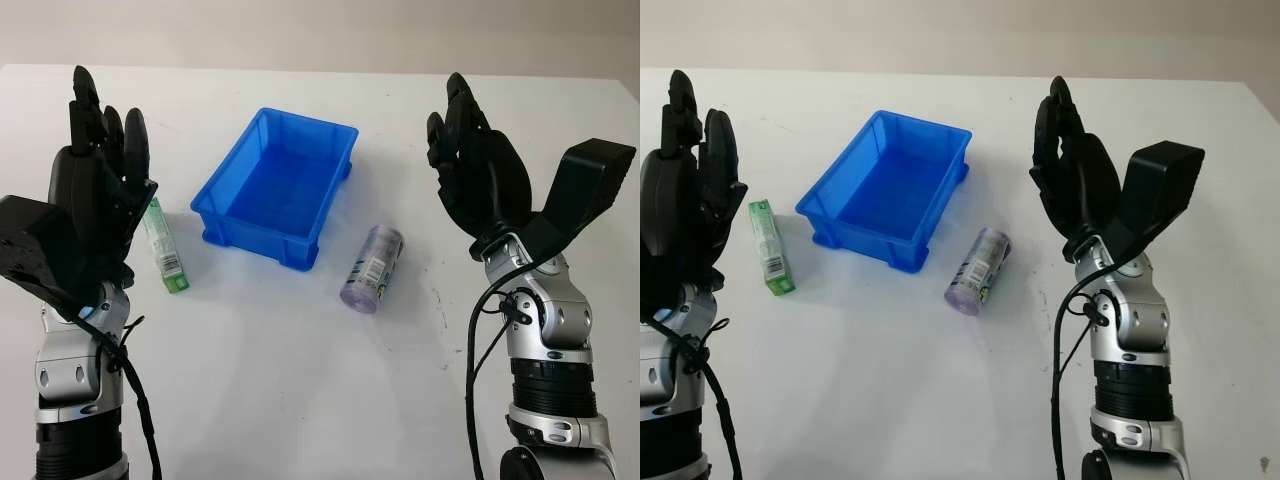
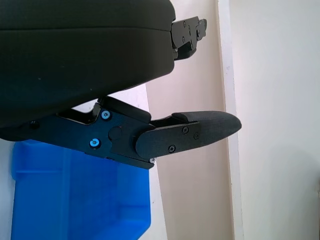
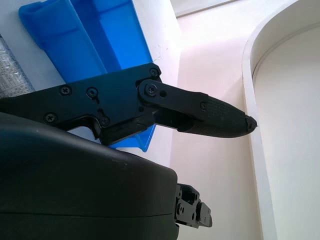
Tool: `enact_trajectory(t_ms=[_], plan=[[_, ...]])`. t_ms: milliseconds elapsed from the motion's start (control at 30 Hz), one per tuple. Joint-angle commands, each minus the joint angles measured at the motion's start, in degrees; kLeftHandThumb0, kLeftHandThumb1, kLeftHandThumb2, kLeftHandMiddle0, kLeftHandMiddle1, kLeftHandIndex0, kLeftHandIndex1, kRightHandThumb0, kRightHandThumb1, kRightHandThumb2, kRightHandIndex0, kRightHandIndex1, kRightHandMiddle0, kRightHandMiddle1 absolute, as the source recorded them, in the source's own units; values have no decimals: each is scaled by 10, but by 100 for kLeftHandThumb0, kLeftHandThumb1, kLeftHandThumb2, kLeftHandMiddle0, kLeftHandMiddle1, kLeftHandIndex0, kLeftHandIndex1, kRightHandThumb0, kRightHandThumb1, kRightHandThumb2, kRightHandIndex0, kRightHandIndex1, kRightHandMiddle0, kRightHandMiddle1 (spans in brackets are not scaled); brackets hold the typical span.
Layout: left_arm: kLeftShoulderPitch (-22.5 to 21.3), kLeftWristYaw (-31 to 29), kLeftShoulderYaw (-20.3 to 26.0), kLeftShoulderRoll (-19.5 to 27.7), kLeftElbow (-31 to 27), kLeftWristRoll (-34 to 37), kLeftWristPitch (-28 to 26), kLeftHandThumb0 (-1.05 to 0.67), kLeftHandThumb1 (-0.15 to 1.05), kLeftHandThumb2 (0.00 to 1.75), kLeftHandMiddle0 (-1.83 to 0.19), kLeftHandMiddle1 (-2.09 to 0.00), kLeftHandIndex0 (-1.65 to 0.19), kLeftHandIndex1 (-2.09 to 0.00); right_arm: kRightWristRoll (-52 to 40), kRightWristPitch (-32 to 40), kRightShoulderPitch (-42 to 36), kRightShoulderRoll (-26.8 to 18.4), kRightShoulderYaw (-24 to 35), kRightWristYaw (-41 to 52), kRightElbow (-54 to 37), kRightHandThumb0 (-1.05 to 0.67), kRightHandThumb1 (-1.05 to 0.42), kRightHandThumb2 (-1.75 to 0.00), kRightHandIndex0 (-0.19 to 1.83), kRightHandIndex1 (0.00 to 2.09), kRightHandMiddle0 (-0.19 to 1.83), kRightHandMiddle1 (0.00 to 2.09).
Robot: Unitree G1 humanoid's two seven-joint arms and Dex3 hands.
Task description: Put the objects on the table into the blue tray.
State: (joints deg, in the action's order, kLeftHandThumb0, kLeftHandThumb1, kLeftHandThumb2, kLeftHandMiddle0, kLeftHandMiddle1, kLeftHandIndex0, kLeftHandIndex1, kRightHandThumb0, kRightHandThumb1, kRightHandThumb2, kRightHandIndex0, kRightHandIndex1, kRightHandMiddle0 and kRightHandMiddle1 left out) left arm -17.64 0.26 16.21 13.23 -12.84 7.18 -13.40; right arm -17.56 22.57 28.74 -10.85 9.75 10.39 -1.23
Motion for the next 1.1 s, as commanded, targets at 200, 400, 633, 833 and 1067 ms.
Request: enact_trajectory(t_ms=[200,400,633,833,1067], plan=[[4,-3,0,6,-8,0,-5,-74,105,54,16,-5,19,-1,-6,-1,-3,1,4,1,-7,-78,-105,-65,-19,0,-19,0],[-1,-1,-4,4,-1,-3,-4,-74,105,54,15,-5,19,0,-4,-10,-5,-8,4,14,4,-78,-105,-65,-19,0,-19,0],[6,-1,-1,2,-7,1,-2,-74,105,55,17,-5,19,0,39,-60,20,-121,-23,147,30,-79,-105,-46,-17,2,-16,3],[10,7,-1,-2,-19,3,-17,-74,105,52,13,-6,18,-2,105,-108,73,-225,-65,253,60,-77,-100,-8,-10,6,-6,7],[11,1,1,0,-16,7,-16,-74,105,51,14,-6,19,-3,201,-173,130,-302,-136,335,81,-73,-85,-3,0,10,4,10]])
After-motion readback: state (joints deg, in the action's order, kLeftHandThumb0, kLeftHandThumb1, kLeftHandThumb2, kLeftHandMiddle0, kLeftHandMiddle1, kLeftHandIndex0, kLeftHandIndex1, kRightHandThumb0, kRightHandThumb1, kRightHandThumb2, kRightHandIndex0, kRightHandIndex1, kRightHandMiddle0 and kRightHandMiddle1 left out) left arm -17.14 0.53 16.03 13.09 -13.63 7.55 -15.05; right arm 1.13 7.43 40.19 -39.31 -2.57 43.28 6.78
